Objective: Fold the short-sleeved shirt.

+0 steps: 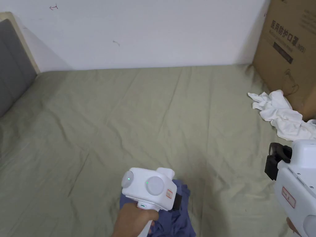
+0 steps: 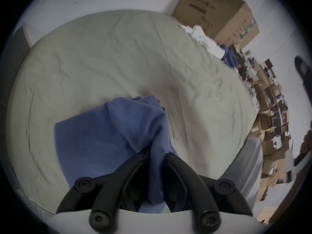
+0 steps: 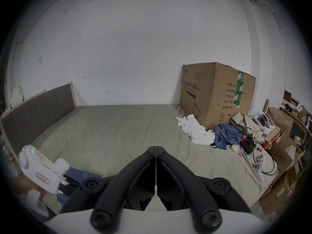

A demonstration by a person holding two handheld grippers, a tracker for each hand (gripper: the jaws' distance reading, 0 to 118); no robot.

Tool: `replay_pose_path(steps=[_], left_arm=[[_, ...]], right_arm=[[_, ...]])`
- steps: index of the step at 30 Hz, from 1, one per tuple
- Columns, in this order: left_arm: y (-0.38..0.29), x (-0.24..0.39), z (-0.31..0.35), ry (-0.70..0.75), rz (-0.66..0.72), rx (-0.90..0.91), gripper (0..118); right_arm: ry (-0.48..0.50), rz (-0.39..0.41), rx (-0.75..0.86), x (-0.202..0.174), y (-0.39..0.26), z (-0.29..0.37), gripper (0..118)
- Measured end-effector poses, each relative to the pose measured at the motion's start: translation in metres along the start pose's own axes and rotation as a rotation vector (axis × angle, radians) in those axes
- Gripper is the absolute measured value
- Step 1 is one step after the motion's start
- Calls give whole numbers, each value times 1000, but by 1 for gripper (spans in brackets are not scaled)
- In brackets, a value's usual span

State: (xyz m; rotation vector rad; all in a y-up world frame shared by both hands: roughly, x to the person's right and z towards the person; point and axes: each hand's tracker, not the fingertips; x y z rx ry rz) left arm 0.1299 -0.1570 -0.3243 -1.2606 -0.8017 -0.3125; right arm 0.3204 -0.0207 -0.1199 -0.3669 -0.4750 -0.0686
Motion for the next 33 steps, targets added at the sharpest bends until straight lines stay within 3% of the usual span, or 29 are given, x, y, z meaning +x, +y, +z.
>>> replay_pose_path(steps=[1,3,4,5,6,11,15,20,27,28,29,30,32,33], left_arm=[[-1,5,-12,19,-1,-21,16],[-4,13,-25,32,0,-25,29],[-7,16,-28,22,1,-16,45],[-9,16,-29,-8,10,-3,72],[-10,18,-30,-69,31,0,82],[-11,25,-5,-60,-29,69,84],[-12,9,42,-132,27,220,86],[-19,-22,90,-121,85,405,87],[-38,-65,87,-46,144,510,87],[-42,-69,83,-43,137,516,85],[-43,-70,79,-38,141,511,75],[-44,-72,72,-31,155,475,58],[-48,-75,58,-54,171,433,5],[-52,-74,51,-62,169,437,4]], right_arm=[[-2,-2,-2,1,-1,0,3],[-9,-1,-5,3,-2,0,3],[-10,-1,-7,4,-3,0,3],[-11,-2,-9,4,-3,0,3],[-13,-3,-10,5,-3,1,3],[-19,-5,-11,8,-2,1,3],[-17,-7,-3,6,2,1,3],[-6,-7,13,1,7,2,3],[10,-1,19,-9,9,4,3],[13,0,19,-9,9,4,3],[15,1,17,-10,9,4,3],[17,1,15,-11,8,4,3],[19,2,12,-12,7,4,3],[20,1,9,-12,7,4,3]])
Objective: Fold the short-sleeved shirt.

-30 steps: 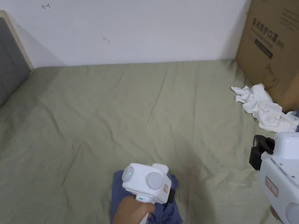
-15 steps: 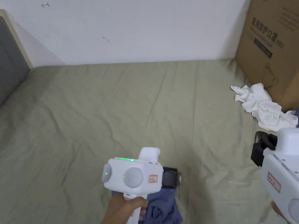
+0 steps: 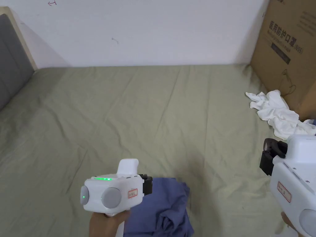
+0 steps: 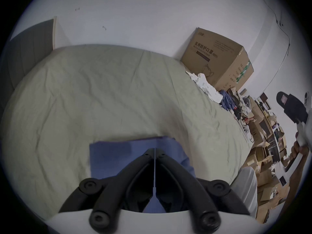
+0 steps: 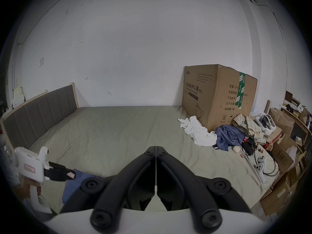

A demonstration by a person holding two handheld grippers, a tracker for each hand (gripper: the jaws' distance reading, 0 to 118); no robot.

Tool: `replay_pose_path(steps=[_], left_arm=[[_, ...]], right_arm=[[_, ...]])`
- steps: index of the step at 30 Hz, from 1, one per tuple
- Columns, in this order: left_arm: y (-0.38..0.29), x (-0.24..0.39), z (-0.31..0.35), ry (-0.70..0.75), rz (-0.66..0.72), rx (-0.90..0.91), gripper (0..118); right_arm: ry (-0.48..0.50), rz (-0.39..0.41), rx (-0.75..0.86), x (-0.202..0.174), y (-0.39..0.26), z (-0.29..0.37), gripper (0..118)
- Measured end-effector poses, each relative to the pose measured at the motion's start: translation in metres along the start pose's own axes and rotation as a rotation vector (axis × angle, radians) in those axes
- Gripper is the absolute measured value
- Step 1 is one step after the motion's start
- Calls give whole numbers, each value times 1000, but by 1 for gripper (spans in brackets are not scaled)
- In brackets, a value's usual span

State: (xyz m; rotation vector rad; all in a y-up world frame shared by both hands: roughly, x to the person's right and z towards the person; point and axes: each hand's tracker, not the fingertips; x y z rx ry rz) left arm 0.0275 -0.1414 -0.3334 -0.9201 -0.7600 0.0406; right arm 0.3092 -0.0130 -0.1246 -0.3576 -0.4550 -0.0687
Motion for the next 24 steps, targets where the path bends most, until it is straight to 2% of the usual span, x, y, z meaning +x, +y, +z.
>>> replay_pose_path(steps=[2,10,19,24], left_arm=[[-11,2,-9,17,4,-40,4],[-62,35,-48,7,-120,-145,4],[-82,72,-69,21,-190,-153,4],[-78,73,-55,21,-204,-95,4]], right_arm=[[0,0,-2,0,-1,1,3],[-7,0,-18,5,-6,1,3],[-21,-2,-33,9,-11,0,3],[-12,-4,-30,5,-9,2,3]])
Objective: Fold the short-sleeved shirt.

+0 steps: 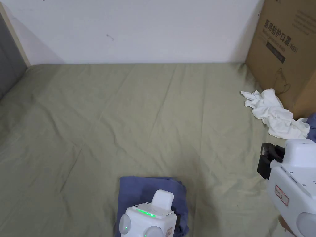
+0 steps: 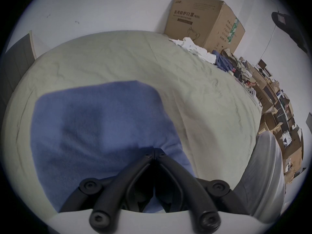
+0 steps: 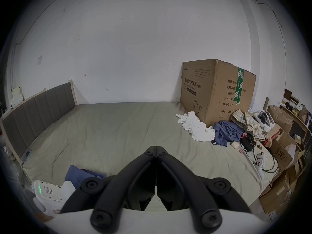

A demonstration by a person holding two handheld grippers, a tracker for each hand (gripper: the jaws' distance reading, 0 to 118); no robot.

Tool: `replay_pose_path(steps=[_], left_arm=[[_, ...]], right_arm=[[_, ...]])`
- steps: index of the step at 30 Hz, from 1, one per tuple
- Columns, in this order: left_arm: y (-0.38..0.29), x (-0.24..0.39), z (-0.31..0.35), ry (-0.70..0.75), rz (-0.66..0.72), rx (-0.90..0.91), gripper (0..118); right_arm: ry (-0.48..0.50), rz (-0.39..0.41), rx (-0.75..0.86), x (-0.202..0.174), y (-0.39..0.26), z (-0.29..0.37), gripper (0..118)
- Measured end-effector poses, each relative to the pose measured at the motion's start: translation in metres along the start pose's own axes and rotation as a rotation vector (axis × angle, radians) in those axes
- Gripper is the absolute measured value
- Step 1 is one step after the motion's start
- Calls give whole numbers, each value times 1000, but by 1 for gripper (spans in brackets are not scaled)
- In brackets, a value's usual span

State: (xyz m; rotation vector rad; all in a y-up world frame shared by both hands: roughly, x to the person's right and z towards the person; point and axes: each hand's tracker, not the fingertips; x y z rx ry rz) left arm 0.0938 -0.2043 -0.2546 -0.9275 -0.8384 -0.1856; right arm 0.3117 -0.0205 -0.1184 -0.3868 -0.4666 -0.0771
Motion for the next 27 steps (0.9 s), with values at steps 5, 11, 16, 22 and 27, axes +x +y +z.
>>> replay_pose_path(steps=[5,11,16,22,27], left_arm=[[31,-8,64,-30,45,216,4],[77,-36,145,46,45,445,4],[94,-69,191,130,65,584,4],[86,-100,226,256,68,705,4],[70,-119,246,349,105,779,4]], right_arm=[[24,9,29,-7,8,5,3],[63,12,84,-26,23,13,3],[91,13,130,-43,32,20,3],[111,24,184,-64,32,25,3],[113,34,220,-77,27,27,3]])
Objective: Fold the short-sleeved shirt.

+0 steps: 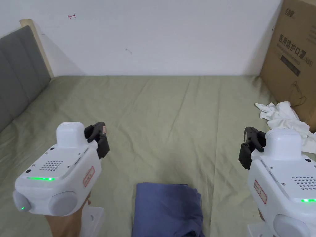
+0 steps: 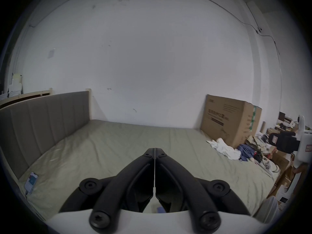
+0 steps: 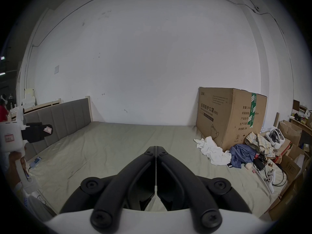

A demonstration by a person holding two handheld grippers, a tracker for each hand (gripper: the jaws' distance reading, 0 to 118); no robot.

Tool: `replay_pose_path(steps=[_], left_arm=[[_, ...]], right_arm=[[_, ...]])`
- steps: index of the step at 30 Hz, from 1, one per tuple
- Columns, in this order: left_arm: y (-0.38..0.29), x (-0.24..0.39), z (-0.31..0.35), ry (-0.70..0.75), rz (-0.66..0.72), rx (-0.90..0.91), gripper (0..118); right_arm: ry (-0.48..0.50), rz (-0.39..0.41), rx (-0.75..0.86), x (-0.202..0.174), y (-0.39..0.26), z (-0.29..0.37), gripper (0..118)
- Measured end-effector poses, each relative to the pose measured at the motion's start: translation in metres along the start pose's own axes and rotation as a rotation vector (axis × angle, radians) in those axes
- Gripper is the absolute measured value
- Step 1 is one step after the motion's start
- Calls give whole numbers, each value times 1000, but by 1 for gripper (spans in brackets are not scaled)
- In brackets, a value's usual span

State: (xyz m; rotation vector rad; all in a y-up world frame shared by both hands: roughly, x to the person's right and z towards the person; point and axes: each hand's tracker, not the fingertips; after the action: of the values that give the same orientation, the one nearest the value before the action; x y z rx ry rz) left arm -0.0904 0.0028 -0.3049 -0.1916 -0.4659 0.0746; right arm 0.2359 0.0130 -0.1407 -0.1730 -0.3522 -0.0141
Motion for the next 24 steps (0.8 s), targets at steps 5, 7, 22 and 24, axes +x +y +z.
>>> replay_pose_path(steps=[5,7,22,24], left_arm=[[2,-18,8,25,23,2,4],[2,-22,10,33,29,-1,4],[-21,-45,3,26,115,-125,4],[-29,-48,0,22,139,-160,4]], right_arm=[[3,-10,4,-7,-7,-7,3],[12,-17,-11,-12,-14,-14,3],[151,-26,-492,-91,-173,-91,3],[157,-8,-540,-97,-190,-97,3]])
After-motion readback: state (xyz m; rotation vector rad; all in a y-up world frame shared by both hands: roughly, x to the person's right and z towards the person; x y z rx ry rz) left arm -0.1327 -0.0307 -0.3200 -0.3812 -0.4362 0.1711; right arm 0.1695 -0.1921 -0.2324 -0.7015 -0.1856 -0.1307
